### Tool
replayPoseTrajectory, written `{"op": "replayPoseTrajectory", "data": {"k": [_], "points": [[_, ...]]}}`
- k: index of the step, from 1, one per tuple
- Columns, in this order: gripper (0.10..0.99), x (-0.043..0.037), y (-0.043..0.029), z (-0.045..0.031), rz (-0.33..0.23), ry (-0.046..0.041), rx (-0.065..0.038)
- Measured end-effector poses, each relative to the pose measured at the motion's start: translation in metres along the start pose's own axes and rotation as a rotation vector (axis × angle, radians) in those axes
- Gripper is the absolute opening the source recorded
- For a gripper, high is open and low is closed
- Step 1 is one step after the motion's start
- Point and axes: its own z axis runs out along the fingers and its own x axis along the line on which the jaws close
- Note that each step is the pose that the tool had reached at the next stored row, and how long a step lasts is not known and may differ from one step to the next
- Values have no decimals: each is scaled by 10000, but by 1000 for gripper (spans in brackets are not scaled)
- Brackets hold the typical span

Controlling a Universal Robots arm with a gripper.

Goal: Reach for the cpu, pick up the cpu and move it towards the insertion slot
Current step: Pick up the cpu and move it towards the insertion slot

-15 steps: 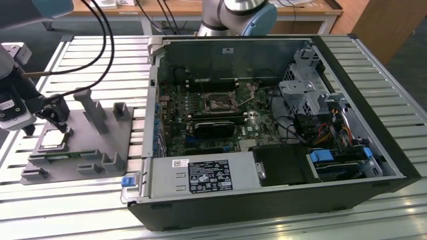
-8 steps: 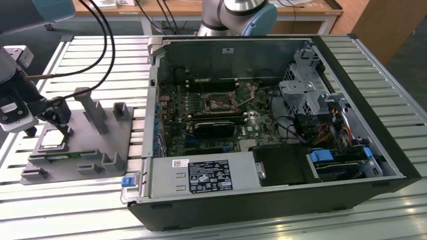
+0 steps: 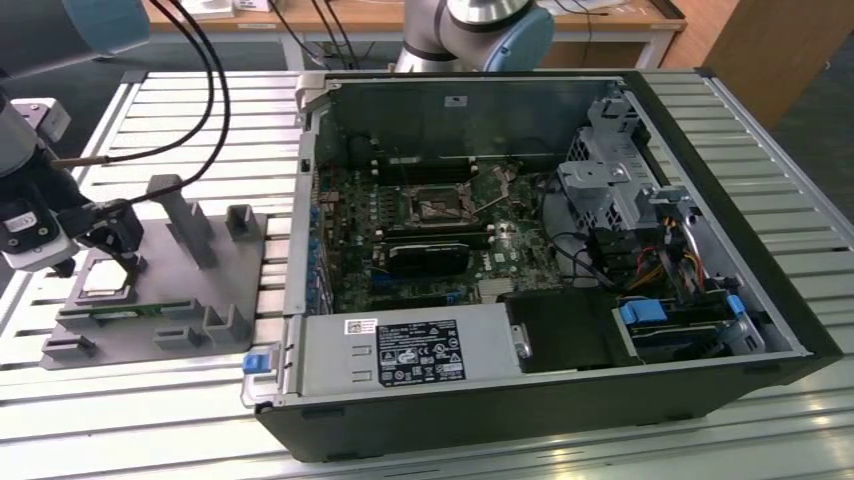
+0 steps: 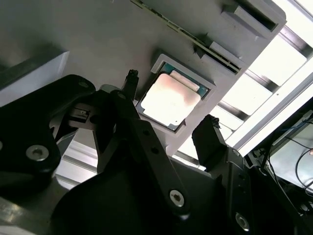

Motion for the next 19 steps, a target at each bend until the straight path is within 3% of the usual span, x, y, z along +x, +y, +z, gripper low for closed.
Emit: {"op": "replayPoseTrajectory", "data": {"k": [19], "points": [[722, 38, 20, 206, 9, -1, -8]]}}
